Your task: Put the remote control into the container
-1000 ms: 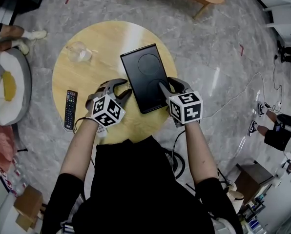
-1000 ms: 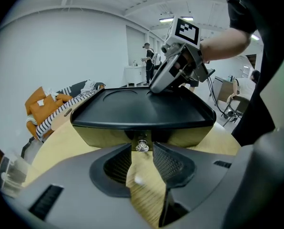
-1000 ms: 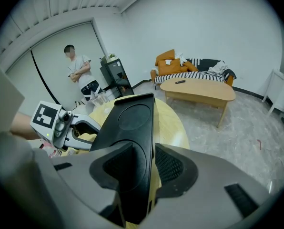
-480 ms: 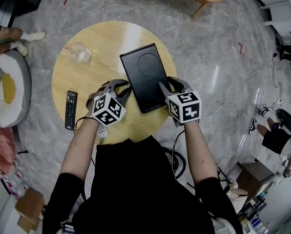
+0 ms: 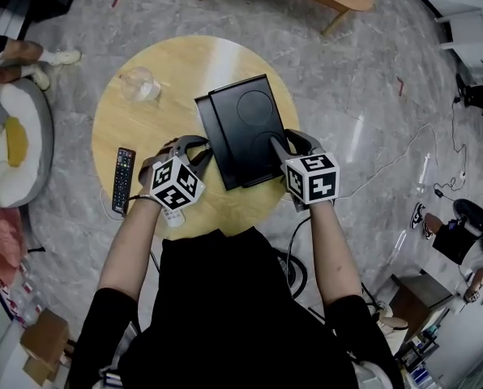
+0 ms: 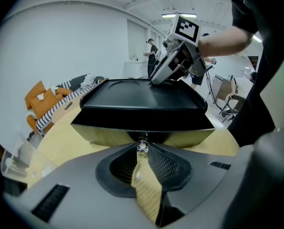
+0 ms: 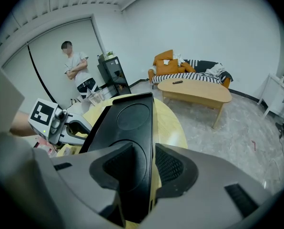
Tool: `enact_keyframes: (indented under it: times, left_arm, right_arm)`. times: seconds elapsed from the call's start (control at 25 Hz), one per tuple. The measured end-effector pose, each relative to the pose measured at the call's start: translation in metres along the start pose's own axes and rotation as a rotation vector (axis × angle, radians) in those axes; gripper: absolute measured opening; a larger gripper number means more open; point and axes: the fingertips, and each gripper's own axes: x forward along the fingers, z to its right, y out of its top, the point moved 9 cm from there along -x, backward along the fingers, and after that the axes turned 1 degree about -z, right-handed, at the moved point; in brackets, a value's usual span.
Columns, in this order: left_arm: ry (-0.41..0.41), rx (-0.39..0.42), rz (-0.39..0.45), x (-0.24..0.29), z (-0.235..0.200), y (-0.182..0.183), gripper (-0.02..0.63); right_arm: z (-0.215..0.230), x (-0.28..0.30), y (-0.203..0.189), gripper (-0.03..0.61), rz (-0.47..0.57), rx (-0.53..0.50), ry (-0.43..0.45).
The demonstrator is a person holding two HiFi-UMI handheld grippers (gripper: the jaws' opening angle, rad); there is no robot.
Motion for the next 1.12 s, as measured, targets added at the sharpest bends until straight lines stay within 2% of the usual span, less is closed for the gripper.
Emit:
enact_keyframes:
  times: [1.12]
  left_arm:
    - [0.043, -0.048, -0.076, -0.033, 0.002, -0.051, 0.077]
  right_arm:
    - [-0.001, 0.001, 0.000, 0.153, 0.005, 0.015, -0.021]
